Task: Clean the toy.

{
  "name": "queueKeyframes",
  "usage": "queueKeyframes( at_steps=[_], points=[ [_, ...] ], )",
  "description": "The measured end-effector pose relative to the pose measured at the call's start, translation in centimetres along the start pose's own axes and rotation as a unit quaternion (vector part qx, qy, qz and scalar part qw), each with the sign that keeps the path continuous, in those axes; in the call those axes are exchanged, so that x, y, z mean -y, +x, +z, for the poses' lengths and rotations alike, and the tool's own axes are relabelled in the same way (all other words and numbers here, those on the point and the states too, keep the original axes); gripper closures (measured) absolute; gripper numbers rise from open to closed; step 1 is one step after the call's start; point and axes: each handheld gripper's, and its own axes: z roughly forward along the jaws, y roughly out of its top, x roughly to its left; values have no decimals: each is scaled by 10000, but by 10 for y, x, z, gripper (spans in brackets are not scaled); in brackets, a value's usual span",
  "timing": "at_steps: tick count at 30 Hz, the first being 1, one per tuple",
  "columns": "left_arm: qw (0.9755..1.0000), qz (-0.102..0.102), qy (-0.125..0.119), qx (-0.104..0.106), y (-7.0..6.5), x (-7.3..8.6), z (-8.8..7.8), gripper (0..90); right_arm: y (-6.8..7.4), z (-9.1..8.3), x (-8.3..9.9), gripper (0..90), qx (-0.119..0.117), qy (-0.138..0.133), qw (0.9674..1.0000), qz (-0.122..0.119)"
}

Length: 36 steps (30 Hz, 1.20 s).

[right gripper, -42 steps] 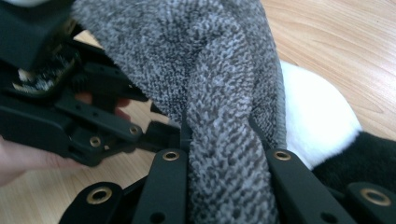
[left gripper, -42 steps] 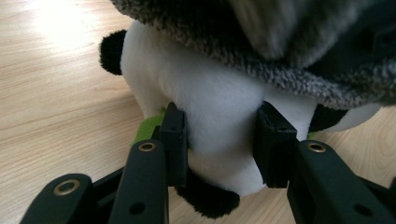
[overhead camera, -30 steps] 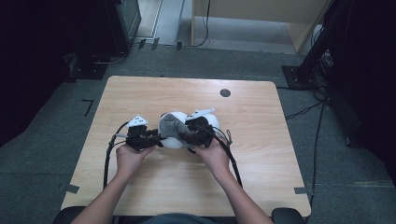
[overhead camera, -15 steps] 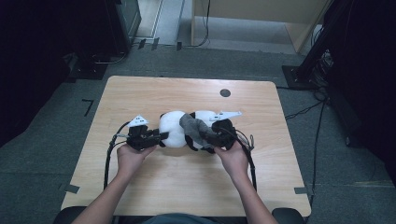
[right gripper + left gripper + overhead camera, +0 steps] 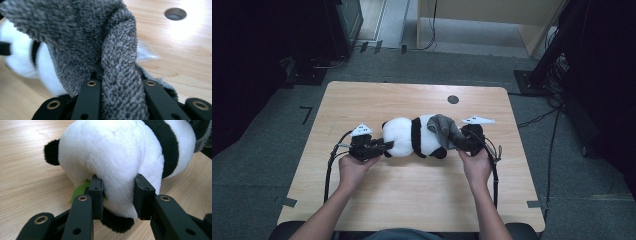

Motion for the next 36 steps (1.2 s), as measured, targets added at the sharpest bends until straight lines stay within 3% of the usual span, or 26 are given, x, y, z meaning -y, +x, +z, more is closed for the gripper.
queueKeyframes(
  at_steps=[2, 4, 11, 13, 16, 17, 18, 19, 21, 24, 28, 36],
  points=[
    [10000, 25, 1, -23, 0, 0, 0, 652, -4, 7, 4, 785, -113, -8, 9998, 174],
    [10000, 22, -1, -32, -1, 0, 0, 652, -3, 13, 8, 787, -39, -44, 9999, 124],
    [10000, -24, -24, -17, 0, 1, 0, 652, -13, 24, 17, 788, 101, 41, 9994, 332],
    [10000, -44, -9, -5, 2, 1, 0, 652, -19, 32, 25, 788, 126, 266, 9984, 481],
    [10000, -28, 30, -34, 3, 1, 0, 651, -24, 51, 41, 784, 236, 891, 9944, 517],
    [10000, -34, 32, -37, 3, 2, -1, 651, -27, 53, 46, 785, 162, 812, 9951, 538],
    [10000, -33, 23, -37, 3, 2, -1, 650, -32, 51, 47, 786, 58, 749, 9942, 772],
    [10000, -37, 20, -39, 3, 2, 0, 650, -33, 48, 46, 786, 75, 760, 9935, 845],
    [10000, -55, 15, -39, 4, 2, 0, 650, -34, 39, 42, 787, 209, 663, 9948, 742],
    [10000, -79, 22, -31, 4, 1, -1, 650, -37, 20, 33, 787, 244, 289, 9964, 760],
    [10000, -69, 21, -36, 4, 1, -1, 650, -36, -1, 21, 787, 270, 0, 9974, 674],
    [10000, -45, 30, -45, 4, 1, -1, 650, -14, -33, -11, 787, 142, -491, 9981, 348]
  ],
)
